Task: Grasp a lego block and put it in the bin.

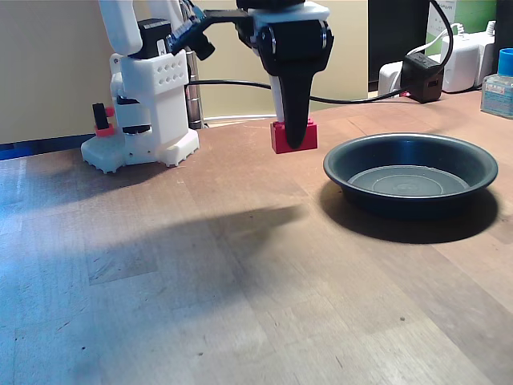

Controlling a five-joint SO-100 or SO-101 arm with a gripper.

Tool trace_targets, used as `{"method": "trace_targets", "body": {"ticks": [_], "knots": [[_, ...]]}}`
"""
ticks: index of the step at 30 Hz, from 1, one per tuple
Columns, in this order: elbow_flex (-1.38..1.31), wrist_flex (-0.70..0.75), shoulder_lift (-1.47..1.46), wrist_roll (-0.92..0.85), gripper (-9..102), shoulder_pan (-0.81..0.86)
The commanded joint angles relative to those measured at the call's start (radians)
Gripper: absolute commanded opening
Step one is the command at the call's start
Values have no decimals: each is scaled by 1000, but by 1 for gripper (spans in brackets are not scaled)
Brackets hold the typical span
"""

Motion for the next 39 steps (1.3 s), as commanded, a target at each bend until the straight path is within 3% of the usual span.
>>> {"method": "trace_targets", "body": {"ticks": [1,11,24,39], "knots": [[-14,-5,37,55,-1,-52],[-63,-186,-127,261,-1,-163],[-425,-175,-434,400,-1,-201],[-449,-175,-482,383,0,-199]]}}
